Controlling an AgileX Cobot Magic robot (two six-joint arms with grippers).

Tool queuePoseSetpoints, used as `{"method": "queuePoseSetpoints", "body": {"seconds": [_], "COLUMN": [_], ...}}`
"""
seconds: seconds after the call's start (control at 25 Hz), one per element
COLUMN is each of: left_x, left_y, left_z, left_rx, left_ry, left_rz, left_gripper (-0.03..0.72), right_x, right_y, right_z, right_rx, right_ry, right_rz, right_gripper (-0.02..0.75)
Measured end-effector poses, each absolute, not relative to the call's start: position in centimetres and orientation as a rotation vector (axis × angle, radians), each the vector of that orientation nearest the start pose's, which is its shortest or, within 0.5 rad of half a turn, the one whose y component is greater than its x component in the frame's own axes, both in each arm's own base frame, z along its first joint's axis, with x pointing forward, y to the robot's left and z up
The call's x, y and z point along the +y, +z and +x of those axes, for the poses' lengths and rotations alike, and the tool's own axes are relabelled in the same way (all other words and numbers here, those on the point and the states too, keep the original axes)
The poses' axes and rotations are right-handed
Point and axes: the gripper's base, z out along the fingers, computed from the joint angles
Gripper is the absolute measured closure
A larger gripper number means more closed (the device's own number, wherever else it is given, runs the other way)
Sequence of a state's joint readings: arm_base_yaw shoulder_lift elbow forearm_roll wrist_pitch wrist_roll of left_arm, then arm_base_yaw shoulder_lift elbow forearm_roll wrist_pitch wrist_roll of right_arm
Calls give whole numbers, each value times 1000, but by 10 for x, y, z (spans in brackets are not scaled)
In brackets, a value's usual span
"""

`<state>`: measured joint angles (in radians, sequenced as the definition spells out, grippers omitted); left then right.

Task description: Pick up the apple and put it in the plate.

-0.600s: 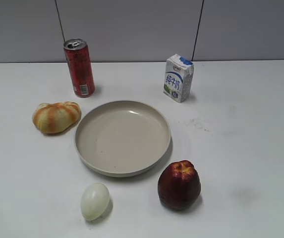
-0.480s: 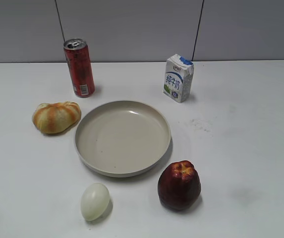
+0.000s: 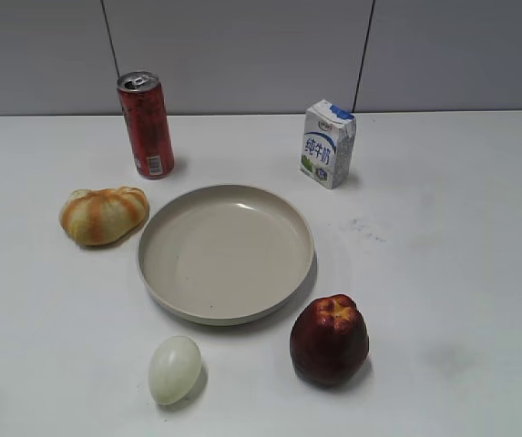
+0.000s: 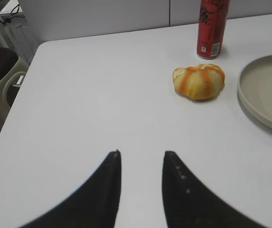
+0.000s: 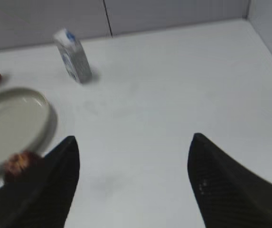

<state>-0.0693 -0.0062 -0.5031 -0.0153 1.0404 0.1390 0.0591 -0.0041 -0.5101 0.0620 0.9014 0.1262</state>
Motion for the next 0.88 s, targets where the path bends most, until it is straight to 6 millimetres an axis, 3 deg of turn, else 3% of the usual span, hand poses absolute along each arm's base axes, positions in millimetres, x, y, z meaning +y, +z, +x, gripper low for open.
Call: {"method": "queuePoseSetpoints", "body": {"seconds": [0.12, 0.24, 0.36, 0.52, 0.72, 0.88], "left_x": [-1, -1, -1, -1, -1, -1], "left_y": [280, 280, 280, 280, 280, 280], "left_z": [-5, -5, -5, -5, -5, -5], "left_rx": [2004, 2004, 2004, 2004, 2004, 2004], "left_ry": [26, 26, 26, 26, 26, 26], "left_rz": [210, 210, 210, 210, 210, 210], "left_gripper": [452, 452, 452, 452, 452, 452], "right_x": [6, 9, 20, 38, 64, 100], "right_y": [311, 317, 321, 324, 307, 286], "right_z": [8, 24, 49, 91, 146, 178], "right_rx": [1680, 1659, 1793, 2042, 2385, 2581], "right_ry": [256, 284, 281, 423, 565, 586], "right_rz": [76, 71, -93, -271, -468, -685], "right_gripper": [165, 130, 90, 83, 83, 90]}}
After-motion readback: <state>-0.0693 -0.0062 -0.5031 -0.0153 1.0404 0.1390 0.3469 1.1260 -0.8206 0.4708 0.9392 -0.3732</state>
